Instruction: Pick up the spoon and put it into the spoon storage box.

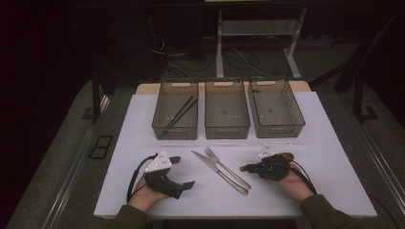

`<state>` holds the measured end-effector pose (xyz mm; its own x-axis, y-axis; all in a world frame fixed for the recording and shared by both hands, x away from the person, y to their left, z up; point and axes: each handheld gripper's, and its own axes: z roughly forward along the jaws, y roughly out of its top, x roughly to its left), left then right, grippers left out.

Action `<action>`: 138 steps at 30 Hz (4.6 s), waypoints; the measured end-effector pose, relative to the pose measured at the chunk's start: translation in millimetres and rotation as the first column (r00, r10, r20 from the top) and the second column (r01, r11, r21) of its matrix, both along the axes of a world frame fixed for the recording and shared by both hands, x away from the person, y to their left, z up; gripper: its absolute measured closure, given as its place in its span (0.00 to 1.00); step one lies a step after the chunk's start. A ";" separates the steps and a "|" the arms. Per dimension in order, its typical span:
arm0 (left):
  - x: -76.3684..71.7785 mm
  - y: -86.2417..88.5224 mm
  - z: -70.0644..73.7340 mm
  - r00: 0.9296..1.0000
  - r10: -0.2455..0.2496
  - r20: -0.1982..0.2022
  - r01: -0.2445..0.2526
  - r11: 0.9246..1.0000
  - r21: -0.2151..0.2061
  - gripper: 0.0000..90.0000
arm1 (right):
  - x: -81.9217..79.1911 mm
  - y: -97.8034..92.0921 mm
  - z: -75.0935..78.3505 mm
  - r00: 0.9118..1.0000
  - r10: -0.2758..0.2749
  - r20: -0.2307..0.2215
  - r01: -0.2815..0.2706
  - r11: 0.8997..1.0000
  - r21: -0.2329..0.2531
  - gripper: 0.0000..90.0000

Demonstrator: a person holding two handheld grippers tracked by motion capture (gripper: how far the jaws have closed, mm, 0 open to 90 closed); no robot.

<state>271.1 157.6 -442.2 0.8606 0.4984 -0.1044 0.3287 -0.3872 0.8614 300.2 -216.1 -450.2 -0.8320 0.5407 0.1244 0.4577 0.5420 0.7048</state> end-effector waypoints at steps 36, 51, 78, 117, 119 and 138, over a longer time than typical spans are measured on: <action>0.8 1.6 -1.3 1.000 0.002 -0.031 -0.003 1.000 -0.018 0.00 | 26.5 -119.0 25.7 0.955 -0.295 -0.015 0.295 0.953 0.068 0.46; 0.2 1.7 -0.9 1.000 -0.004 -0.030 0.003 1.000 -0.009 0.00 | 30.3 -116.1 6.0 0.961 -0.260 -0.094 0.261 0.965 0.001 0.49; -0.2 1.3 -0.8 1.000 -0.007 -0.031 0.007 1.000 -0.010 0.00 | 19.3 -113.0 5.7 0.988 -0.146 -0.047 0.141 0.985 -0.105 0.58; -0.2 1.4 -0.5 0.999 -0.014 -0.033 0.014 1.000 -0.018 0.00 | 17.7 -122.9 12.2 0.990 -0.116 -0.081 0.110 0.992 -0.065 0.89; -0.3 1.5 -0.2 0.999 -0.013 -0.032 0.012 1.000 -0.020 0.00 | 17.7 -122.8 12.8 0.990 -0.119 -0.079 0.114 0.992 -0.059 0.89; -1.4 0.9 0.4 1.000 0.003 -0.027 -0.003 1.000 -0.016 0.00 | 12.9 -121.1 38.2 0.971 -0.239 -0.019 0.240 0.970 0.051 0.89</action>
